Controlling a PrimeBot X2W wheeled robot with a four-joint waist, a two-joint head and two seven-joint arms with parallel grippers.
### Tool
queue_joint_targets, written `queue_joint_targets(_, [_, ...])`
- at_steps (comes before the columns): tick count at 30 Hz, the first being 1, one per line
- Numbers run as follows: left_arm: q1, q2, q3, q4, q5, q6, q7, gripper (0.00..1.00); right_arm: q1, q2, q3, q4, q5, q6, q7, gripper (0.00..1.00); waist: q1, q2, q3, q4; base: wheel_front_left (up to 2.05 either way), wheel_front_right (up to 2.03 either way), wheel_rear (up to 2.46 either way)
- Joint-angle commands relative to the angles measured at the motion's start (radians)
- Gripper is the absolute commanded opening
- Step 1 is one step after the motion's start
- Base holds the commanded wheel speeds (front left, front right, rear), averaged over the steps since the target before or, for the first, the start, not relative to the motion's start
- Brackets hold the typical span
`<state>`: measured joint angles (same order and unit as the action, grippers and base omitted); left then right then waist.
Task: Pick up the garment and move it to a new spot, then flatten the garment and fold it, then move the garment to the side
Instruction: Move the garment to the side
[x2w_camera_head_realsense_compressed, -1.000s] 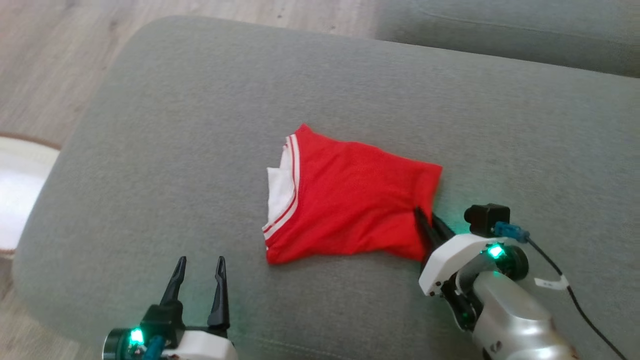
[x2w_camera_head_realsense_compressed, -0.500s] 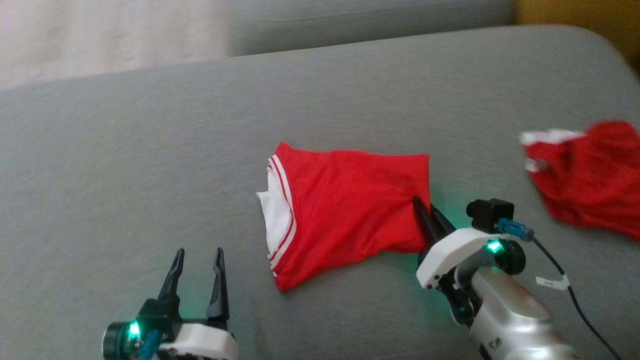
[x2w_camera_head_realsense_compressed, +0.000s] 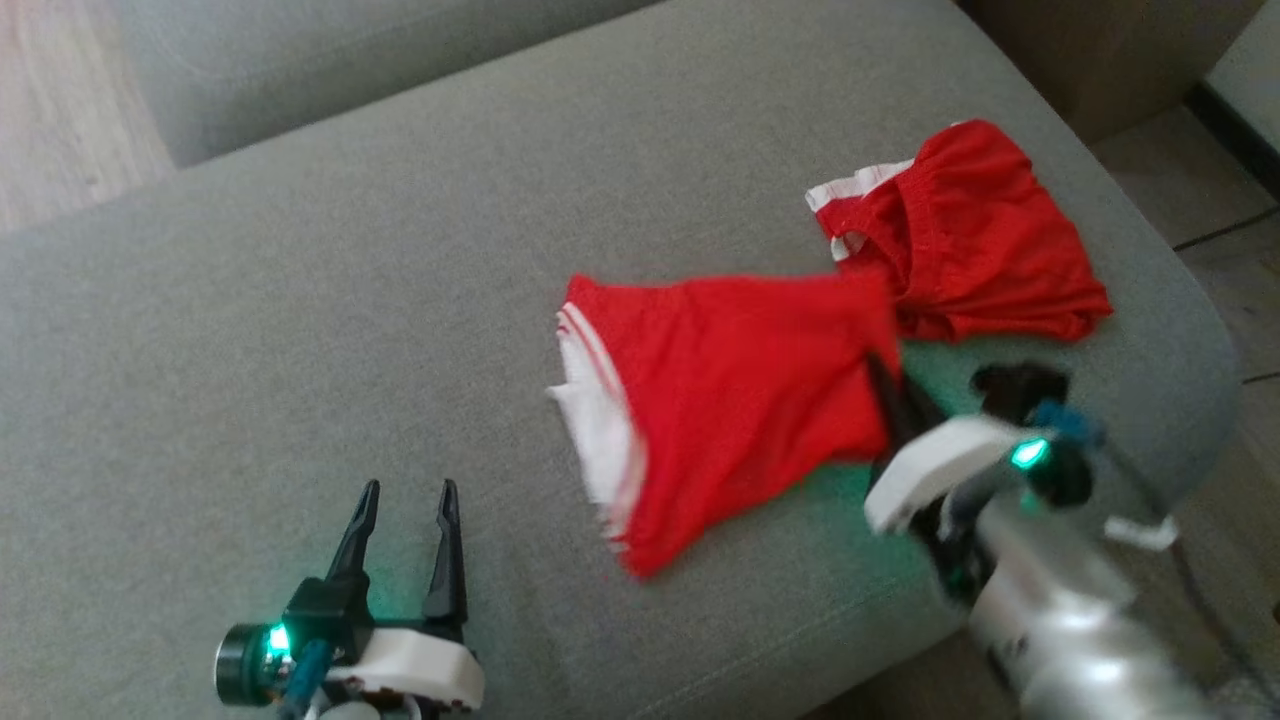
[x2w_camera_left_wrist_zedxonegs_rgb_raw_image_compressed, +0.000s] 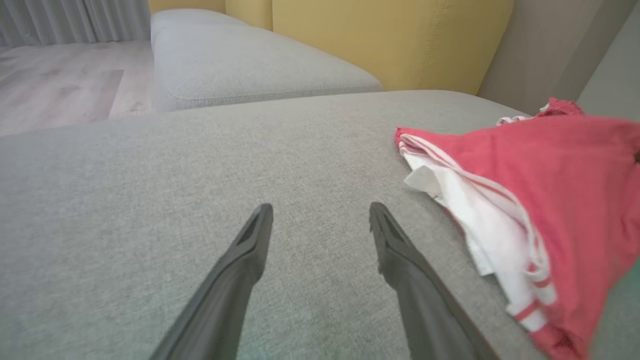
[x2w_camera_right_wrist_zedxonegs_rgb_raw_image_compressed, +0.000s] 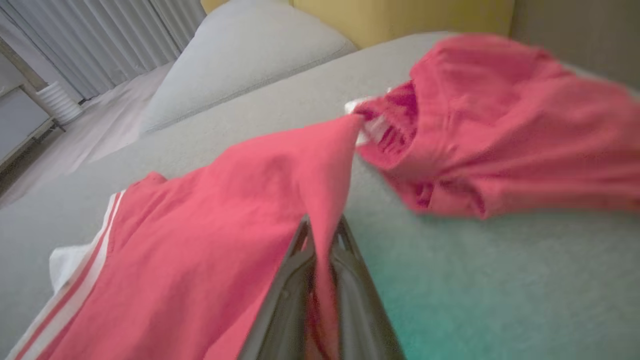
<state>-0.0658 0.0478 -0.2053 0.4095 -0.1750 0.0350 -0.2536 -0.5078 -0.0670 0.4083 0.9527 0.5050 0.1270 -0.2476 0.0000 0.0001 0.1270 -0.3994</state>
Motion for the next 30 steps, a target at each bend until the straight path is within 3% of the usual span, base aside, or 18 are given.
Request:
queue_joint_targets(1, [-0.049, 0.002, 0.021, -0.022, 0.007, 0.004, -0.008, 1.00, -0.086, -0.006, -0.011, -0.027, -0.015, 0.004, -0.014, 0.00, 0.0000, -0.0001, 0.019, 0.006, 0.00, 0.00, 0.00])
queue_joint_targets(5, [-0.055, 0.002, 0.019, -0.015, 0.020, -0.001, -0.008, 1.00, -0.204, -0.067, -0.103, 0.018, -0.087, 0.004, -0.014, 0.00, 0.0000, -0.0001, 0.042, 0.028, 0.00, 0.00, 0.00])
queue_joint_targets(12, [-0.073, 0.002, 0.025, -0.004, 0.046, -0.011, -0.008, 1.00, -0.367, -0.240, -0.287, 0.182, -0.256, 0.004, -0.014, 0.00, 0.0000, -0.0001, 0.076, 0.083, 0.00, 0.00, 0.00])
queue_joint_targets(14, [-0.080, 0.002, 0.027, -0.008, 0.048, -0.012, -0.008, 1.00, -0.389, -0.284, -0.340, 0.193, -0.330, 0.004, -0.014, 0.82, 0.0000, -0.0001, 0.082, 0.097, 0.00, 0.00, 0.00])
queue_joint_targets(15, [-0.082, 0.002, 0.028, -0.010, 0.049, -0.012, -0.008, 1.00, -0.394, -0.300, -0.374, 0.196, -0.365, 0.004, -0.014, 1.00, 0.0000, -0.0001, 0.084, 0.102, 0.00, 0.00, 0.00])
queue_joint_targets(18, [-0.084, 0.002, 0.031, -0.012, 0.050, -0.008, -0.008, 1.00, -0.388, -0.306, -0.497, 0.155, -0.469, 0.004, -0.014, 1.00, 0.0000, -0.0001, 0.081, 0.114, 0.00, 0.00, 0.00])
queue_joint_targets(21, [-0.083, 0.002, 0.036, -0.012, 0.050, -0.006, -0.008, 1.00, -0.363, -0.262, -0.564, 0.096, -0.527, 0.004, -0.014, 1.00, 0.0000, -0.0001, 0.077, 0.122, 0.00, 0.00, 0.00])
queue_joint_targets(24, [-0.079, 0.002, 0.045, -0.015, 0.046, 0.001, -0.008, 1.00, -0.309, -0.161, -0.612, -0.001, -0.583, 0.004, -0.014, 1.00, 0.0000, -0.0001, 0.061, 0.139, 0.00, 0.00, 0.00])
queue_joint_targets(25, [-0.073, 0.002, 0.052, -0.018, 0.045, 0.007, -0.008, 1.00, -0.261, -0.095, -0.612, -0.067, -0.603, 0.004, -0.014, 1.00, 0.0000, -0.0001, 0.047, 0.157, 0.00, 0.00, 0.00])
queue_joint_targets(30, [-0.054, 0.002, 0.071, -0.026, 0.044, 0.023, -0.008, 1.00, -0.128, -0.006, -0.569, -0.179, -0.579, 0.004, -0.014, 1.00, 0.0000, -0.0001, 0.012, 0.226, 0.00, 0.00, 0.00])
